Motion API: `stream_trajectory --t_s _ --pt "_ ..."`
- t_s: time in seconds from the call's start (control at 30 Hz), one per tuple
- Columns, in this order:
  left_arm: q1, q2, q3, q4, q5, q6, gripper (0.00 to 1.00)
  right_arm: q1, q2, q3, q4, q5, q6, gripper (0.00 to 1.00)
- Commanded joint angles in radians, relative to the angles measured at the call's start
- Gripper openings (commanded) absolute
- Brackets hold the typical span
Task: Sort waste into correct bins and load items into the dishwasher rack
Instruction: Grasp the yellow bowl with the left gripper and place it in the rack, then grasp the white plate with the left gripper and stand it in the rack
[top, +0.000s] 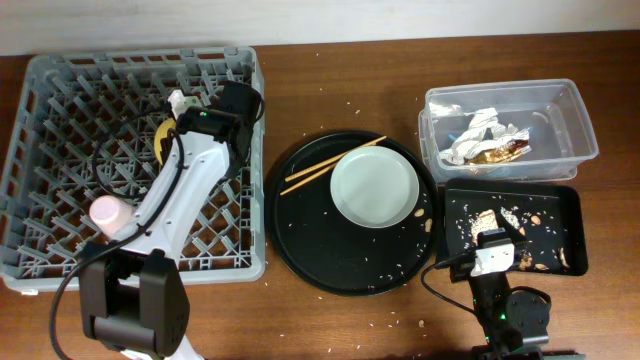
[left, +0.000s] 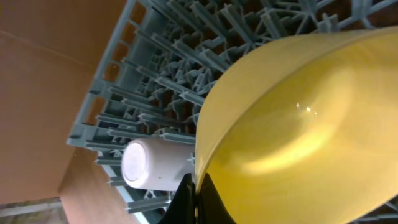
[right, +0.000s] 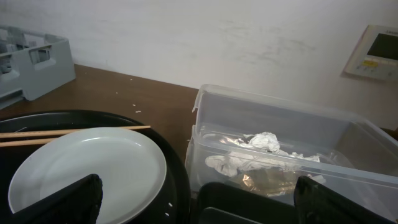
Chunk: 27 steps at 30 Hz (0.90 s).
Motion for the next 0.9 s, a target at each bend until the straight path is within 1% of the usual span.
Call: stream_trajectory --t_s 0.0,0.1,0.23,0.27,0.3,0.33,0.4,0.47,0.5,0.53,0.57,0.63,0.67,0.7,0.73,0.77,0.8,0.83,0.87 --pt "-0.021 0.003 -0.010 -0.006 0.212 -0.008 0.00 -0.006 -0.007 -0.009 0.002 -0.008 -0.003 0.98" --pt "-0.027 0.003 -0.016 -0.015 0.355 -0.008 0.00 -0.006 -0.007 -0.009 0.002 -0.009 -0.003 0.98" --pt "-0.066 0.003 -0.035 -0.030 0.396 -0.008 0.00 -0.006 -0.007 -0.009 0.002 -0.009 -0.003 0.98" --pt "-0.075 -0.001 -0.028 -0.031 0.425 -0.008 0.04 -0.006 -0.007 -0.009 0.002 -0.008 -0.003 0.98" --pt "-0.076 -0.006 -0.010 -0.043 0.466 -0.008 0.24 -0.006 -0.007 -0.009 0.002 -0.008 -0.003 0.98" --pt "-0.076 -0.011 0.012 -0.057 0.500 -0.007 0.31 -0.006 -0.007 -0.009 0.002 -0.008 -0.003 0.99" --pt "-0.075 -0.027 0.126 -0.113 0.600 -0.001 0.51 -0.006 -0.007 -0.009 0.002 -0.008 -0.003 0.98" --pt "-0.075 -0.031 0.211 -0.121 0.717 0.070 0.61 -0.006 -0.007 -0.009 0.002 -0.008 -0.003 0.98" --pt "-0.076 -0.031 0.240 -0.117 0.803 0.085 0.65 -0.006 -0.007 -0.009 0.003 -0.008 -0.003 0.98" --pt "-0.083 -0.031 0.241 -0.098 0.877 0.114 0.66 -0.006 -0.007 -0.009 0.002 -0.009 -0.003 0.98" --pt "-0.110 -0.022 0.231 -0.061 0.912 0.180 0.66 -0.006 -0.007 -0.009 0.002 -0.009 -0.003 0.99" --pt "-0.193 0.023 0.189 0.024 0.921 0.327 0.75 -0.006 -0.007 -0.009 0.003 -0.009 -0.003 0.98" --pt "-0.209 0.036 0.177 0.042 0.937 0.348 0.76 -0.006 -0.007 -0.009 0.002 -0.009 -0.003 0.98" --pt "-0.248 0.084 0.146 0.084 1.008 0.377 0.76 -0.006 -0.007 -0.009 0.003 -0.008 -0.003 0.98" --pt "-0.274 0.138 0.123 0.116 1.053 0.377 0.76 -0.006 -0.007 -0.009 0.002 -0.008 -0.003 0.99" --pt "-0.284 0.172 0.118 0.126 1.065 0.377 0.75 -0.006 -0.007 -0.009 0.003 -0.009 -0.003 0.98" --pt "-0.294 0.222 0.117 0.134 1.076 0.382 0.73 -0.006 -0.007 -0.009 0.003 -0.008 -0.003 0.98" --pt "-0.298 0.260 0.117 0.141 1.114 0.422 0.69 -0.006 -0.007 -0.009 0.002 -0.008 -0.003 0.98" --pt "-0.303 0.305 0.117 0.146 1.198 0.468 0.64 -0.006 -0.007 -0.009 0.002 -0.009 -0.003 0.99"
